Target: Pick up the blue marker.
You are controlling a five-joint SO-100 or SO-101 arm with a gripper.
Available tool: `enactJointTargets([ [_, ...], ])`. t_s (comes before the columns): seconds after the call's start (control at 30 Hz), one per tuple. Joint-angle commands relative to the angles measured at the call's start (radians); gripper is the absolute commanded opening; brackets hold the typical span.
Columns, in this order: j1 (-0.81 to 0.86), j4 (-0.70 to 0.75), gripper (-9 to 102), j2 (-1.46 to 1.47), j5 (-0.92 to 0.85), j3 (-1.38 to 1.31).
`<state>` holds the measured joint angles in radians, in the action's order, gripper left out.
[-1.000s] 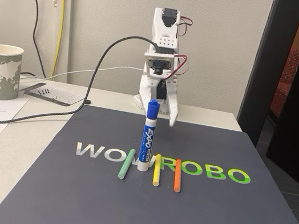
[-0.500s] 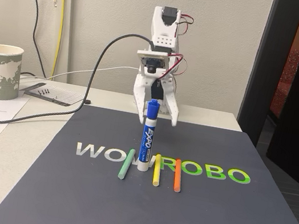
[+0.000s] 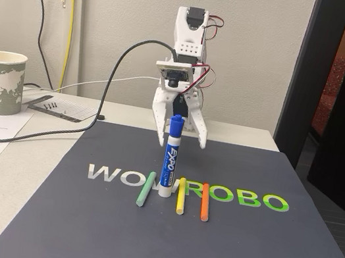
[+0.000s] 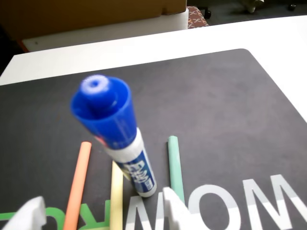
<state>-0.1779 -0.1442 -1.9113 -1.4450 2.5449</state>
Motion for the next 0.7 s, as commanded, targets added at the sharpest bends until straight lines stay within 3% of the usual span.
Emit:
enactJointTargets([
  [0.0,0.009,-0.018,32,0.005,0.012,-0.058],
  [0.67,0.017,-0.112,32,0.149,0.014,-0.132],
])
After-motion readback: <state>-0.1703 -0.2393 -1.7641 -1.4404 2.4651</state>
